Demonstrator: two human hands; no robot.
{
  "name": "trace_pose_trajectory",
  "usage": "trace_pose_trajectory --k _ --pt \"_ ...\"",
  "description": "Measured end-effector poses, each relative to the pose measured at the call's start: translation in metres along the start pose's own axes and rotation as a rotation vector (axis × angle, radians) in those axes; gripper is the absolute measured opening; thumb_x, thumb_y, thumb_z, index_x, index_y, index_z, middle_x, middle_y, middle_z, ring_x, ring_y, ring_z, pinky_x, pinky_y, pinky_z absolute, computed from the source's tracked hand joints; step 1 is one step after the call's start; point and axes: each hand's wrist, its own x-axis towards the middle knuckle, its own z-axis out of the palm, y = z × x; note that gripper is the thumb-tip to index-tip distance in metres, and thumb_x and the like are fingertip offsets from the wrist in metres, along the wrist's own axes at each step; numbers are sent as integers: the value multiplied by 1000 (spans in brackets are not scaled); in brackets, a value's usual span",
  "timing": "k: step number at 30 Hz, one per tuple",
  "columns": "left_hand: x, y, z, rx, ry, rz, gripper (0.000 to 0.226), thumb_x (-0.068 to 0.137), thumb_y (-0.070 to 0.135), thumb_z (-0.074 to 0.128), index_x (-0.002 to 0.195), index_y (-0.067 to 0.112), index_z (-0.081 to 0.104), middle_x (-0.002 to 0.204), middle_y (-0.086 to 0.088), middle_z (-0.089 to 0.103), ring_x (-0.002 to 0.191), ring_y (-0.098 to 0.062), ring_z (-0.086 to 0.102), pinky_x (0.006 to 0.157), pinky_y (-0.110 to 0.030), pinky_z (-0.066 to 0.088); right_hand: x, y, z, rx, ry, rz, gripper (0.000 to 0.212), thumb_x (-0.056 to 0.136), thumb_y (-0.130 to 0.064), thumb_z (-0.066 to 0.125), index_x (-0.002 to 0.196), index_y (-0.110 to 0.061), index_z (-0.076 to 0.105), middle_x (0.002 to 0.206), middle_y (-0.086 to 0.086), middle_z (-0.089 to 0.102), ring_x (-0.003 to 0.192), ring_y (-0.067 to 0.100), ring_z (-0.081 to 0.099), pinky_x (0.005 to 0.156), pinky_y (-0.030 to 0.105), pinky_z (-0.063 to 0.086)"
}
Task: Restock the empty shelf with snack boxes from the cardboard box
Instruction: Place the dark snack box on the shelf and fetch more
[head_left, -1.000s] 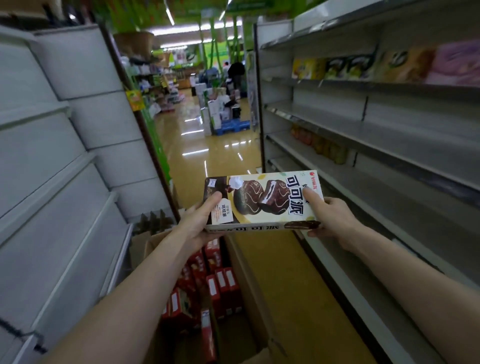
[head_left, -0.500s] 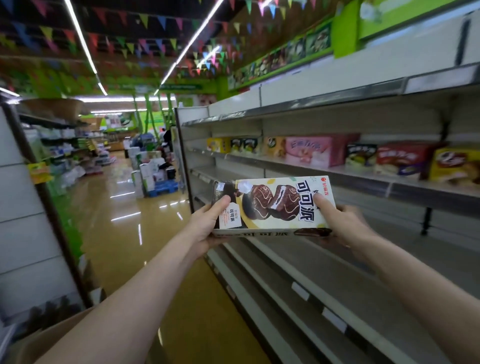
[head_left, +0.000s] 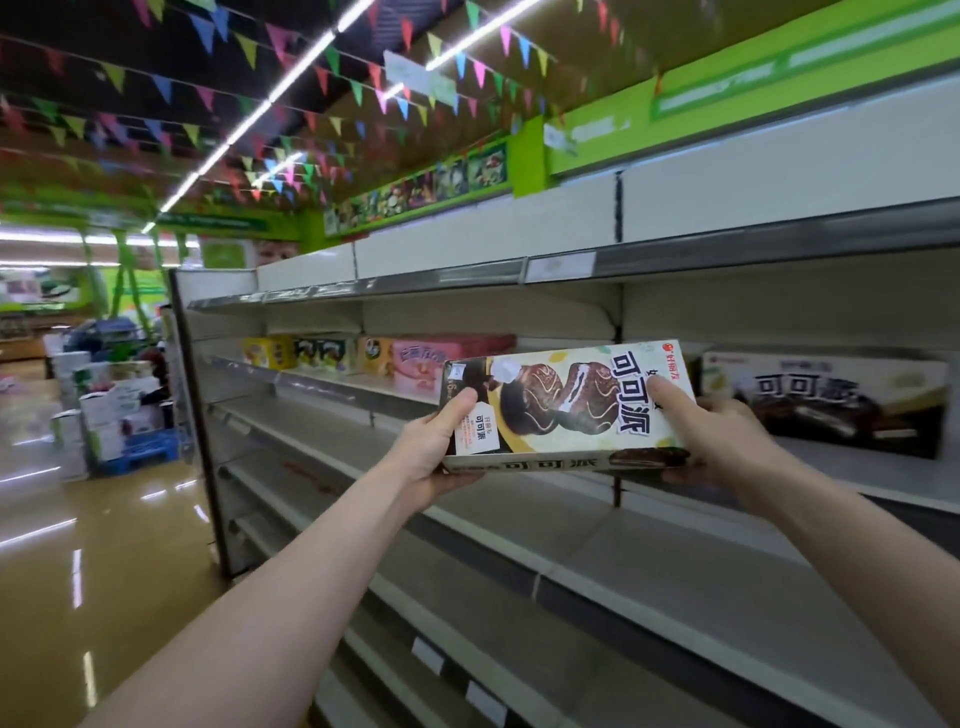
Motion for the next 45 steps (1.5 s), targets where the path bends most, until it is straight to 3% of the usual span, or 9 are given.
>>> trace_pose_trajectory --k 7,15,20,23,27,30,36,41,45 --pt "27 4 93 -39 -200 -49 33 89 48 61 85 15 66 73 -5 73 61 -19 66 61 -32 53 0 -13 -83 -89 94 19 36 87 -49 62 94 -14 64 90 5 73 80 21 66 62 33 57" --pt "57 14 161 86 -421 -132 54 91 67 43 96 18 66 75 -7 73 80 -26 66 78 -41 51 -2 -20 -143 -89 122 66 30 87 -27 67 112 -11 61 85 3 76 76 18 69 65 37 59" --pt "78 22 169 213 -681 -286 90 76 89 15 132 28 50 136 -18 54 127 -43 47 88 -59 44 1 -21 -151 -33 177 6 38 87 -7 65 123 -10 52 98 9 73 79 22 70 64 35 55" --pt "85 25 166 176 -769 -380 97 74 91 14 132 23 51 134 -26 52 119 -51 53 89 -57 50 2 -17 -156 -100 186 -100 49 84 9 63 123 -17 52 108 10 68 91 21 67 69 30 57" --pt "92 18 169 76 -735 -372 60 93 63 41 124 16 62 123 -20 64 107 -44 64 83 -47 54 11 -3 -158 -368 232 -163 54 82 5 69 123 -27 55 110 0 67 91 14 63 60 12 51" --pt "98 3 173 36 -664 -330 37 91 28 56 124 11 60 124 -17 65 112 -39 62 82 -48 52 16 8 -155 -414 239 -87 52 87 -2 65 122 -37 49 107 2 65 88 14 64 61 28 56" --pt "107 -16 172 -90 -634 -261 26 96 30 50 114 13 59 103 -18 72 102 -34 66 86 -52 52 21 16 -161 173 176 49 67 86 22 25 129 -21 53 112 15 67 95 31 65 71 38 58" --pt "109 -26 174 -277 -680 -147 55 88 -3 44 133 28 48 120 -16 63 105 -33 60 84 -51 51 24 15 -158 301 243 65 29 97 -11 47 122 -18 60 109 15 64 89 30 61 67 40 50" --pt "107 -24 178 -197 -727 -62 68 81 -16 37 132 27 53 110 -10 68 94 -25 62 74 -37 50 28 20 -157 215 301 43 57 89 6 54 138 -22 47 124 17 61 94 29 63 66 35 50"
